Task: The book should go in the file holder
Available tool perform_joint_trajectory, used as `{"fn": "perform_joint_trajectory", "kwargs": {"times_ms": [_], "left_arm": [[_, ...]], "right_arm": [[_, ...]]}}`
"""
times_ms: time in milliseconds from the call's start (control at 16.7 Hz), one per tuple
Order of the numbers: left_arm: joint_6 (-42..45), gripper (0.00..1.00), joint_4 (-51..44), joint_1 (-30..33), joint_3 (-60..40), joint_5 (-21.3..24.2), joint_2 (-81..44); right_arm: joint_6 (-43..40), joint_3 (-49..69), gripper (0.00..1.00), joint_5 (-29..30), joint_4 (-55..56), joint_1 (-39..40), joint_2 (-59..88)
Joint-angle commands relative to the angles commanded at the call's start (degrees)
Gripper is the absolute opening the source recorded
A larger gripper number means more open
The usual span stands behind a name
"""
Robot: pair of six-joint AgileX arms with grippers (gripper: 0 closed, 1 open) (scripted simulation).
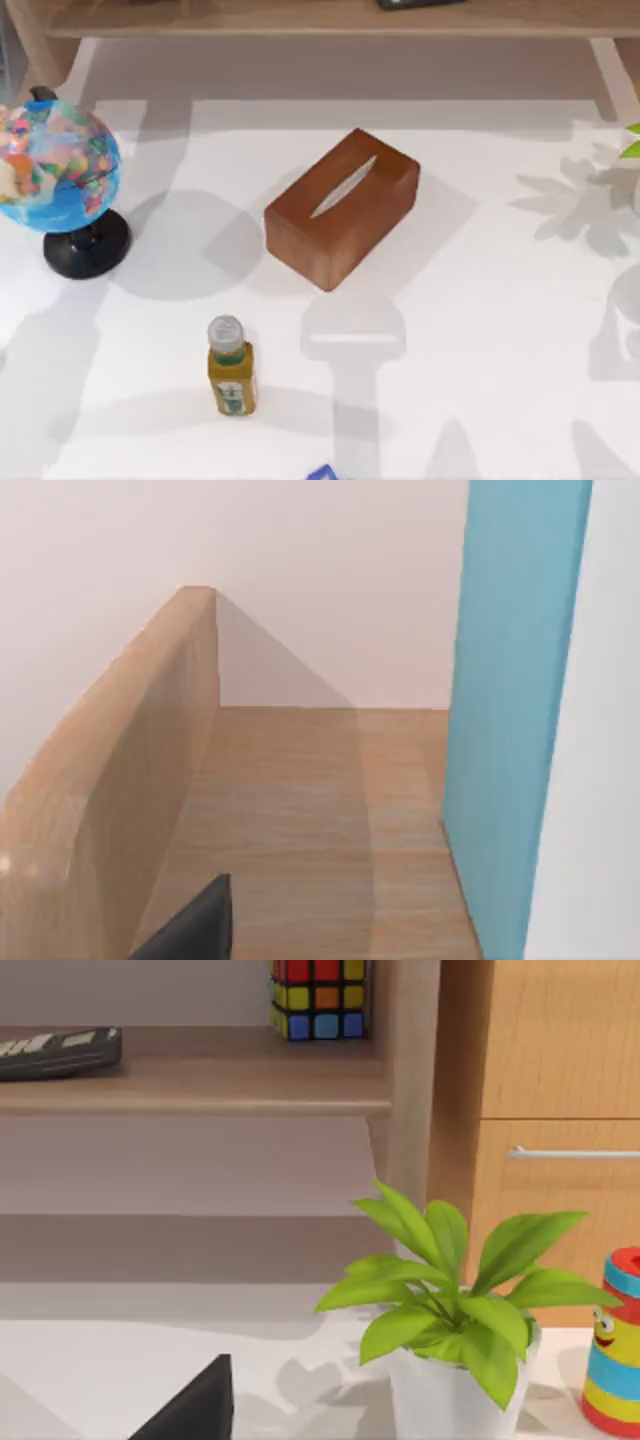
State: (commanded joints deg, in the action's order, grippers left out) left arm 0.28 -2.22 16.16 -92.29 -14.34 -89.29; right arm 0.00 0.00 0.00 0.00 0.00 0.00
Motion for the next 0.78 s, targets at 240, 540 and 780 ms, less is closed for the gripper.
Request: {"fn": "perform_joint_trajectory", "kwargs": {"times_ms": [240,540,780], "left_arm": [[0.0,1.00,-0.3,2.2,-12.3,-1.9,-11.7],[0.0,1.00,-0.4,2.8,-15.6,-2.5,-15.1],[0.0,1.00,-0.6,2.5,-16.3,-2.2,-15.6]], "right_arm": [[0.0,0.0,1.00,0.0,0.0,0.0,0.0],[0.0,0.0,1.00,0.0,0.0,0.0,0.0],[0.0,0.0,1.00,0.0,0.0,0.0,0.0]]}}
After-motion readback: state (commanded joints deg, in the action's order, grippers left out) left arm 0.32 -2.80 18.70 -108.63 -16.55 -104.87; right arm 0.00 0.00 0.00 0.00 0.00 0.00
